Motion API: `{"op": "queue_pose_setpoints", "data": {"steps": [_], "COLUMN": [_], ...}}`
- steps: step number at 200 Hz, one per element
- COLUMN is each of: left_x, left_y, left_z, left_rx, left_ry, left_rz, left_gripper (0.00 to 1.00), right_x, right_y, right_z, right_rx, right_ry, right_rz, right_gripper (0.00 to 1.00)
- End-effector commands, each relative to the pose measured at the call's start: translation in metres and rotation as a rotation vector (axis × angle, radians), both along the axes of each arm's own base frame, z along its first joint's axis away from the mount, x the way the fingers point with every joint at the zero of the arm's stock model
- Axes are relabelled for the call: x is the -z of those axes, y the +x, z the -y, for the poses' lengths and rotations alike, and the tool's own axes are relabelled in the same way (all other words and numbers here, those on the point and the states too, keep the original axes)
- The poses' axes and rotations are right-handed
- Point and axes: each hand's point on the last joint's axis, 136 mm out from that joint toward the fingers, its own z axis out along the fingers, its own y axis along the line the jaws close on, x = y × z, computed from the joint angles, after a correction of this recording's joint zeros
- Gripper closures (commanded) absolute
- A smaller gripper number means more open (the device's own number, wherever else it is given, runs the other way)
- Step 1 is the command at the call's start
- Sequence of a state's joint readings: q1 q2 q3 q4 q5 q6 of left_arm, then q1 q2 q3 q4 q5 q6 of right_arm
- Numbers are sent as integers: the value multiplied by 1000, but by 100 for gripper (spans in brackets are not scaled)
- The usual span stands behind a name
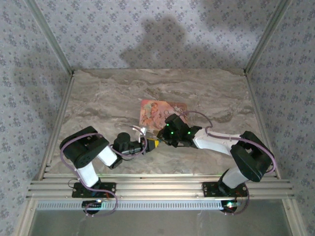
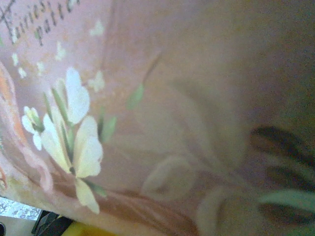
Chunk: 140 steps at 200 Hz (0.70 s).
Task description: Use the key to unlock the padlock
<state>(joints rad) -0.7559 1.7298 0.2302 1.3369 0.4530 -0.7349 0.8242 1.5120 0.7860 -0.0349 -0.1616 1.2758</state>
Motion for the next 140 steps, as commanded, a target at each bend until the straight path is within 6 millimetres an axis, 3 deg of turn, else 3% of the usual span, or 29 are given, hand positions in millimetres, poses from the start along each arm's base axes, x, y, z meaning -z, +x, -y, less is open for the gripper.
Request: {"op": "queue_pose_setpoints", "data": {"steps": [1, 46, 75, 94, 105, 124, 140], "left_x": [6, 5, 6, 6, 10, 28, 28], "left_y": [-11, -12, -14, -18, -22, -36, -37], "left_z": [4, 5, 5, 7, 9, 15, 19], "left_rx": [41, 41, 48, 52, 50, 47, 26], "left_ry": [12, 15, 29, 60, 126, 401, 551], "left_rz": [-9, -6, 3, 45, 118, 343, 508], "left_gripper": [82, 81, 100, 100, 100, 100, 100], "right_x": [-17, -16, -18, -21, -21, -20, -17], "right_y": [4, 4, 5, 5, 4, 3, 0], "right_z": [-13, -13, -14, -16, -16, -16, -15], "right_rx": [11, 12, 12, 8, 8, 5, 1], "right_ry": [90, 87, 92, 97, 96, 90, 79], "right_rz": [-8, -9, -7, -5, -6, -13, -25], "right_gripper": [100, 100, 100, 100, 100, 100, 100]}}
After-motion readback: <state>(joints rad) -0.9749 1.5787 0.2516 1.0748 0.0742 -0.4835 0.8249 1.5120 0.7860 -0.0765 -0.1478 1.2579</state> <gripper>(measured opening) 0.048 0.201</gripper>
